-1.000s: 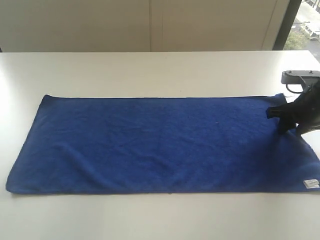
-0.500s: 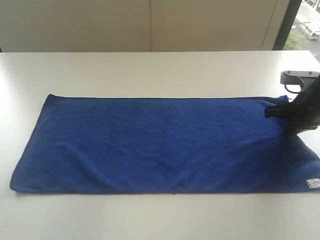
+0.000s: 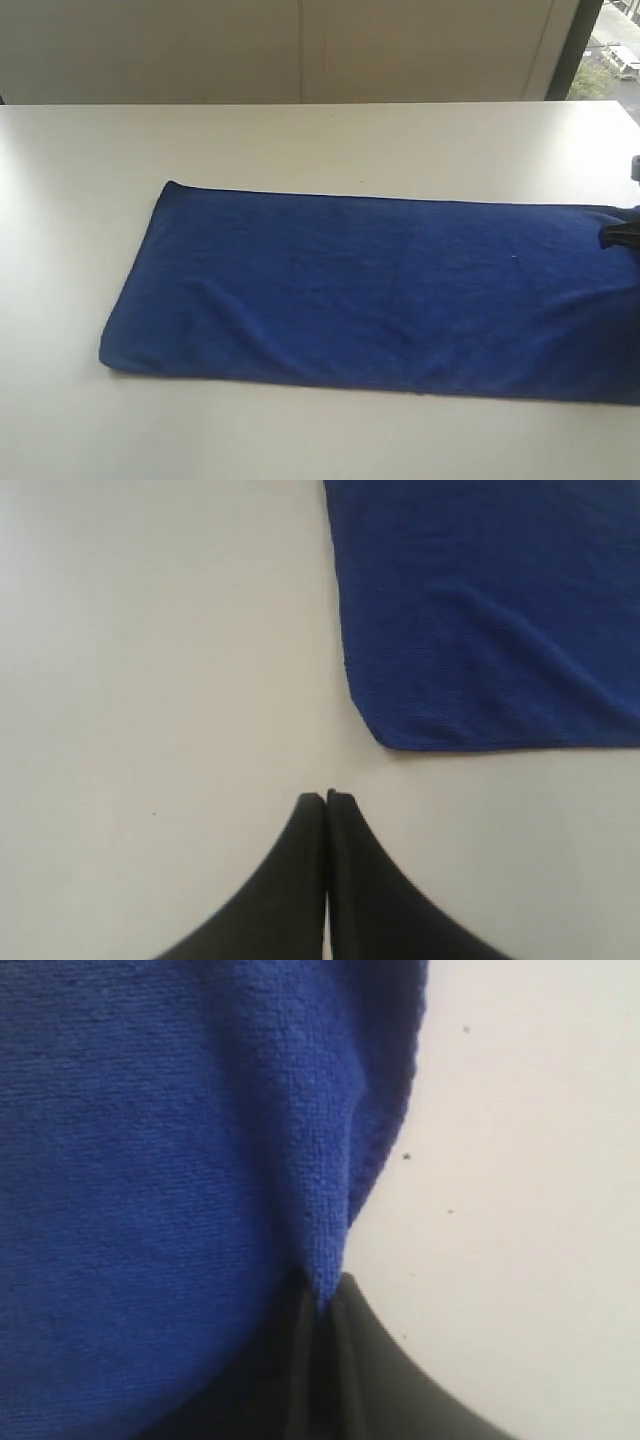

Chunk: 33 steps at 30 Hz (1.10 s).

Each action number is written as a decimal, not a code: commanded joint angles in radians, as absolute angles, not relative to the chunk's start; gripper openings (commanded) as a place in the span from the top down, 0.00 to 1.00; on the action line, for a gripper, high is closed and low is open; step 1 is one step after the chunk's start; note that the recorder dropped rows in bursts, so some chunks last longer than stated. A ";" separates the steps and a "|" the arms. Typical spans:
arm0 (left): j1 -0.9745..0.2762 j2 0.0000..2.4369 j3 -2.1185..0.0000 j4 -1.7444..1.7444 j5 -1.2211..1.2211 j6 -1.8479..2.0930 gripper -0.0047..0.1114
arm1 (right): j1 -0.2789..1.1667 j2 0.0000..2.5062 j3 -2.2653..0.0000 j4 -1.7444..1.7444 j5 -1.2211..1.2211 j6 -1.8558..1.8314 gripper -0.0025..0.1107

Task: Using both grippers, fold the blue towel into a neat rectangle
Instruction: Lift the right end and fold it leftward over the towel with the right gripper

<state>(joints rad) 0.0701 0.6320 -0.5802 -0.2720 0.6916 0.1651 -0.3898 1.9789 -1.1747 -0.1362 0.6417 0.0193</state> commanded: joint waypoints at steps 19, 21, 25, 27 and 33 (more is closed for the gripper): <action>0.074 0.625 -0.578 -0.283 0.702 0.156 0.96 | -0.308 1.831 -1.301 -0.016 0.764 0.010 0.98; 0.074 0.625 -0.578 -0.283 0.702 0.156 0.96 | -0.272 1.817 -1.313 -0.014 0.788 0.010 0.98; 0.074 0.625 -0.578 -0.283 0.702 0.156 0.96 | -0.169 1.793 -1.342 -0.011 0.835 0.019 0.98; 0.074 0.625 -0.578 -0.283 0.702 0.156 0.96 | -0.117 1.784 -1.362 0.000 0.855 0.019 0.98; 0.074 0.625 -0.578 -0.283 0.702 0.156 0.96 | 0.048 1.776 -1.417 0.007 0.876 0.028 0.98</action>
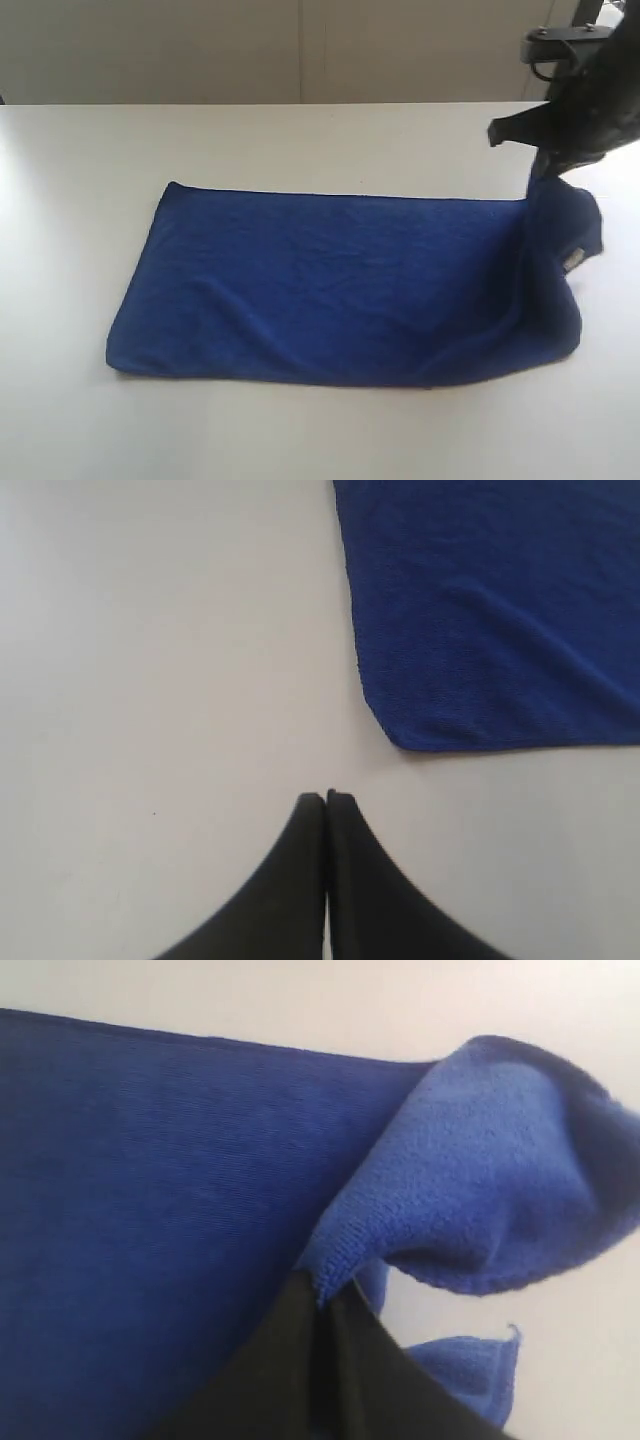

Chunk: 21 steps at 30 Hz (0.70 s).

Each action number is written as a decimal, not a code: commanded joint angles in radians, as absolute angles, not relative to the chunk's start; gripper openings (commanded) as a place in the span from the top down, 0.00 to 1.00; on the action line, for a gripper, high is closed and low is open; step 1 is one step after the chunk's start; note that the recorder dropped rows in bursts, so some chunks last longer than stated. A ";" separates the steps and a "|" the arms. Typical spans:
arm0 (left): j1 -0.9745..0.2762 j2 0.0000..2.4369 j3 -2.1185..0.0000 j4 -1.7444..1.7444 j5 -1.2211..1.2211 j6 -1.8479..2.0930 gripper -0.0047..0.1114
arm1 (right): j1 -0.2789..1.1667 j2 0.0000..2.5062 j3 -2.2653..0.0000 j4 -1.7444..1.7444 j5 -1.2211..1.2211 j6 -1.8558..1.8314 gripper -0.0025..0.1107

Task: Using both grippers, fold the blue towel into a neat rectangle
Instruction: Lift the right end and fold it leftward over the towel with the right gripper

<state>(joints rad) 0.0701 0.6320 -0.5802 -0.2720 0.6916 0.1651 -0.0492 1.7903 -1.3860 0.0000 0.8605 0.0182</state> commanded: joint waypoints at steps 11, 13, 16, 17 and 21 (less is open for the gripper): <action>0.074 0.625 -0.578 -0.283 0.702 0.156 0.96 | 0.302 1.817 -1.548 0.011 0.859 0.120 0.98; 0.074 0.625 -0.578 -0.283 0.702 0.156 0.96 | 0.339 1.848 -1.577 0.011 0.863 0.136 0.98; 0.074 0.625 -0.578 -0.283 0.702 0.156 0.96 | 0.398 1.895 -1.628 0.011 0.861 0.146 0.98; 0.074 0.625 -0.578 -0.283 0.702 0.156 0.96 | 0.418 1.913 -1.648 0.011 0.859 0.158 0.98; 0.074 0.625 -0.578 -0.283 0.702 0.156 0.96 | 0.489 1.982 -1.724 0.011 0.848 0.186 0.98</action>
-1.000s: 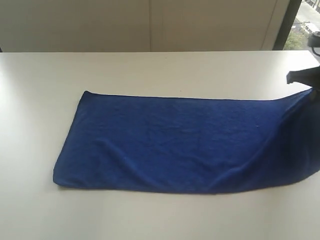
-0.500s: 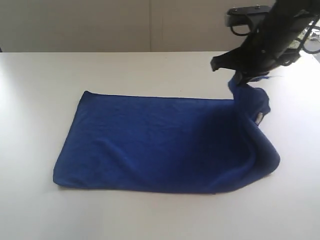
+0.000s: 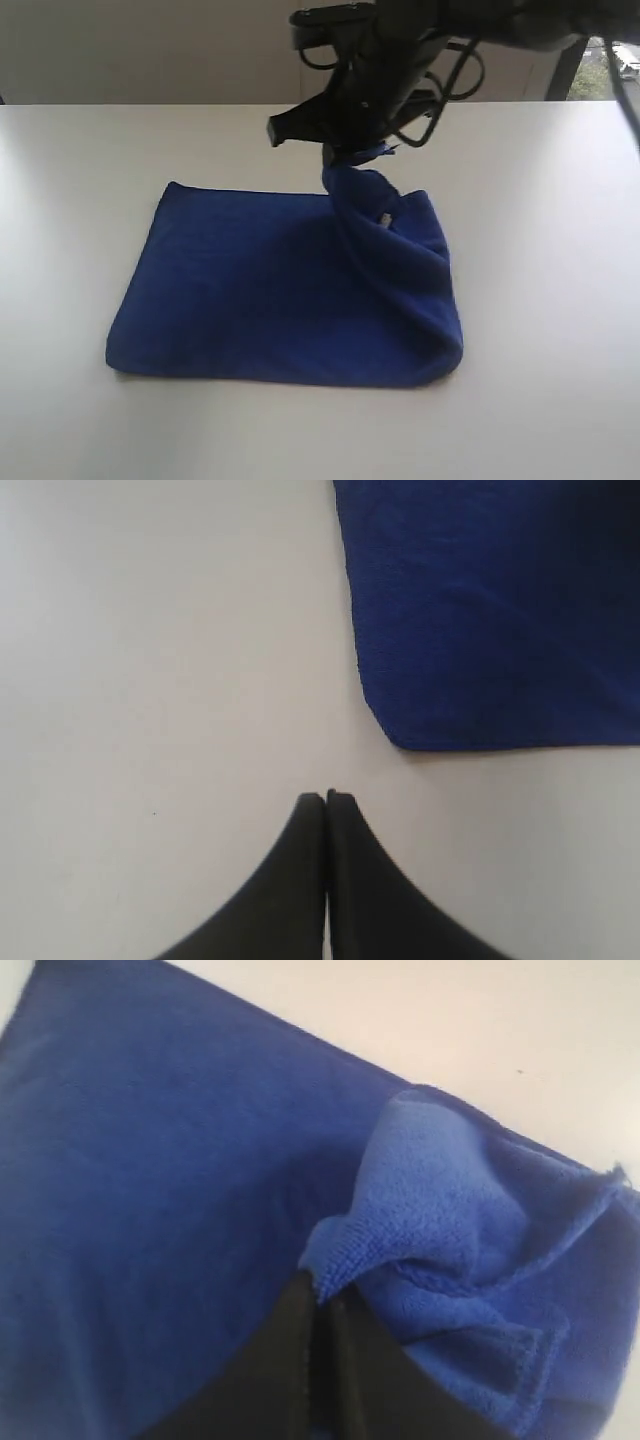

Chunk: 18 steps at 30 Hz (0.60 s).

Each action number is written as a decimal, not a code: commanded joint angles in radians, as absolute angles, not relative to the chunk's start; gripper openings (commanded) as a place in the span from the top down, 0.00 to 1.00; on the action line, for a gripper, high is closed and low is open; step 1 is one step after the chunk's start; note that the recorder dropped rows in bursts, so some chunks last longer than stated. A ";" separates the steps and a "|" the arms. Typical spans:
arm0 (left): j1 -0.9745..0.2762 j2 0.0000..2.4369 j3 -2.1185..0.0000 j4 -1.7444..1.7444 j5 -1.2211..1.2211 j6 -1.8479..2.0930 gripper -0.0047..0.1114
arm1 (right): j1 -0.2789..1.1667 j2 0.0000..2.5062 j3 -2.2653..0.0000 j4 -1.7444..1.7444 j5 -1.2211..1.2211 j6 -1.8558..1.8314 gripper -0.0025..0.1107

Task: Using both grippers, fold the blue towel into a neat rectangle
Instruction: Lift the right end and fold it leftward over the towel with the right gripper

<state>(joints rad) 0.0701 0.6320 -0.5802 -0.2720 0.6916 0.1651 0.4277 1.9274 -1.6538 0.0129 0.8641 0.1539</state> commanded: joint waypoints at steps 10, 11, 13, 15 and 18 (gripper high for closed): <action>0.074 0.625 -0.578 -0.283 0.702 0.156 0.96 | 0.623 2.158 -1.905 0.015 0.784 0.262 0.98; 0.074 0.625 -0.578 -0.283 0.702 0.156 0.96 | 0.635 2.178 -1.919 0.015 0.770 0.269 0.98; 0.074 0.625 -0.578 -0.283 0.702 0.156 0.96 | 0.658 2.220 -1.943 0.030 0.746 0.269 0.98; 0.074 0.625 -0.578 -0.283 0.702 0.156 0.96 | 0.676 2.251 -1.963 0.032 0.737 0.269 0.98; 0.074 0.625 -0.578 -0.283 0.702 0.156 0.96 | 0.698 2.299 -1.994 0.037 0.713 0.269 0.98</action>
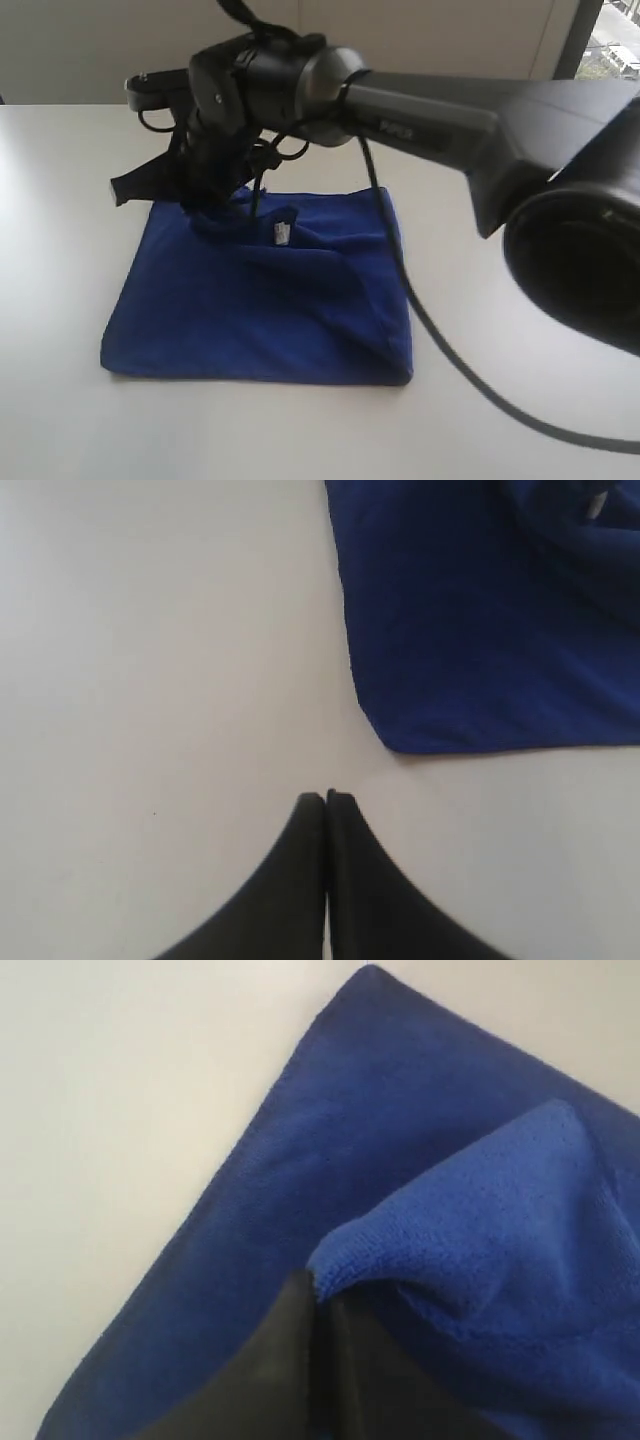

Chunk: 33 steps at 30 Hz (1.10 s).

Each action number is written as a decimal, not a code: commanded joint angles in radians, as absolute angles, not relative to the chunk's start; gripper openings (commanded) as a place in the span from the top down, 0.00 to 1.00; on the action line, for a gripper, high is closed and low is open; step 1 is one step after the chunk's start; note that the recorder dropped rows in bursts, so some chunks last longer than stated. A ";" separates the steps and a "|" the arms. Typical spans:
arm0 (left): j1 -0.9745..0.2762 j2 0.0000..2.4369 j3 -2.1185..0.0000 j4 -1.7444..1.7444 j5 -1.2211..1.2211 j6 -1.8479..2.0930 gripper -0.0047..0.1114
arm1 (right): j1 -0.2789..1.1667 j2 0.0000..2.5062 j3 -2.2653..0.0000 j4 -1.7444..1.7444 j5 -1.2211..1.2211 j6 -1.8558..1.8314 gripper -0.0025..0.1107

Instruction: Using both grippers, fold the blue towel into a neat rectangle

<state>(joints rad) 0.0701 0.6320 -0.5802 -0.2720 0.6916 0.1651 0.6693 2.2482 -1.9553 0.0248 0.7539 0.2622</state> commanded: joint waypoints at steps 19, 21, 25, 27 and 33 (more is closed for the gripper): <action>0.074 0.625 -0.578 -0.283 0.702 0.156 0.96 | 0.732 2.372 -2.005 0.137 0.620 0.269 0.38; 0.074 0.625 -0.578 -0.283 0.702 0.156 0.96 | 0.727 2.340 -2.005 0.132 0.667 0.265 0.37; 0.074 0.625 -0.578 -0.283 0.702 0.156 0.96 | 0.692 2.266 -2.005 0.077 0.811 0.265 0.38; 0.074 0.625 -0.578 -0.283 0.702 0.156 0.96 | 0.664 2.239 -2.001 0.068 0.870 0.259 0.38; 0.074 0.625 -0.578 -0.283 0.702 0.156 0.96 | 0.558 2.214 -1.976 0.066 0.958 0.231 0.46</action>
<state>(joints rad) 0.0701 0.6320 -0.5802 -0.2720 0.6916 0.1651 0.6042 2.2258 -2.0002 0.0804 0.9119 0.2479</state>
